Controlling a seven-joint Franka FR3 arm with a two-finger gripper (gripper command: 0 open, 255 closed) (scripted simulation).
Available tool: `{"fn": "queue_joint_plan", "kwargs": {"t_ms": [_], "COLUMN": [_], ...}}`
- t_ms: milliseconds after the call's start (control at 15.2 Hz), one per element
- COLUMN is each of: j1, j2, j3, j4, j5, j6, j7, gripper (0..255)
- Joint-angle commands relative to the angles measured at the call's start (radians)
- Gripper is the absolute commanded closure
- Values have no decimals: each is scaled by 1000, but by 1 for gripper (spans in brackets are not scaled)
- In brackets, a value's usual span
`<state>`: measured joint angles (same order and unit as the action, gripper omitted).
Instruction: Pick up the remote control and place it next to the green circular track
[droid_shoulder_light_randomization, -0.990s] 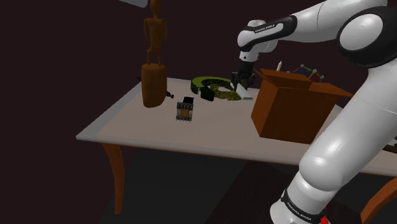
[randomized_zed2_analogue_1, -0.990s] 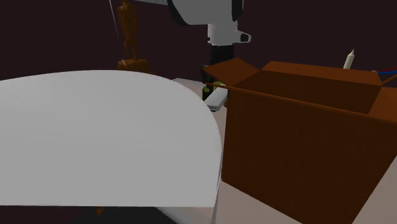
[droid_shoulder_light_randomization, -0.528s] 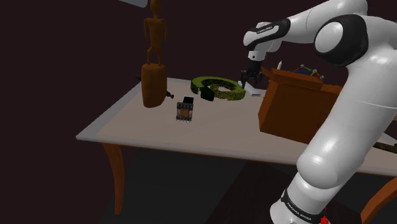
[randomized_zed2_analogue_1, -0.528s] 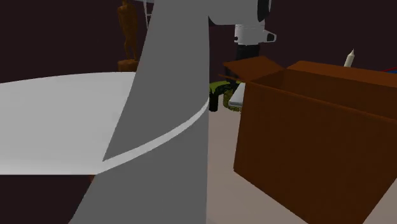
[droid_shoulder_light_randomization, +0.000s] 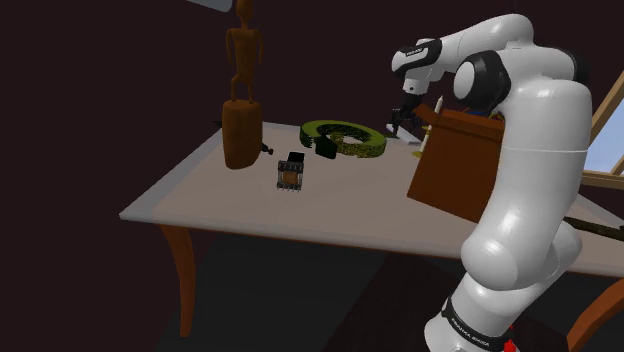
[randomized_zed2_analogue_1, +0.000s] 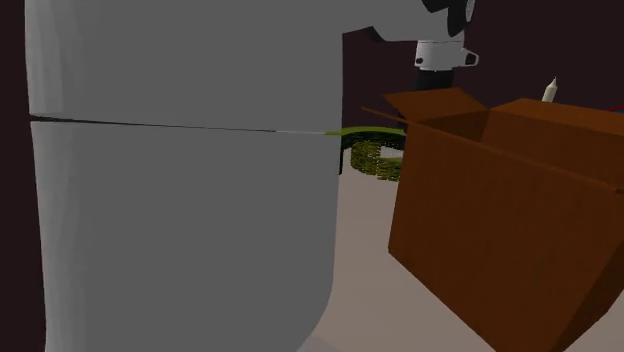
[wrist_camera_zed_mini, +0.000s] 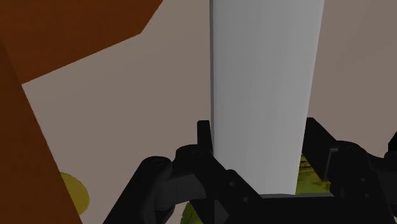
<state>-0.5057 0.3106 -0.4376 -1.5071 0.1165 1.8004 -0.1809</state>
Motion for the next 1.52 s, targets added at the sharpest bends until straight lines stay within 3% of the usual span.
{"fn": "queue_joint_plan", "kwargs": {"t_ms": [0, 1452], "j1": [-25, -23], "j2": [37, 97], "j3": [-4, 14], "j4": [40, -175], "j5": [17, 51], "j6": [-6, 263], "j7": [-28, -50], "gripper": [255, 255]}}
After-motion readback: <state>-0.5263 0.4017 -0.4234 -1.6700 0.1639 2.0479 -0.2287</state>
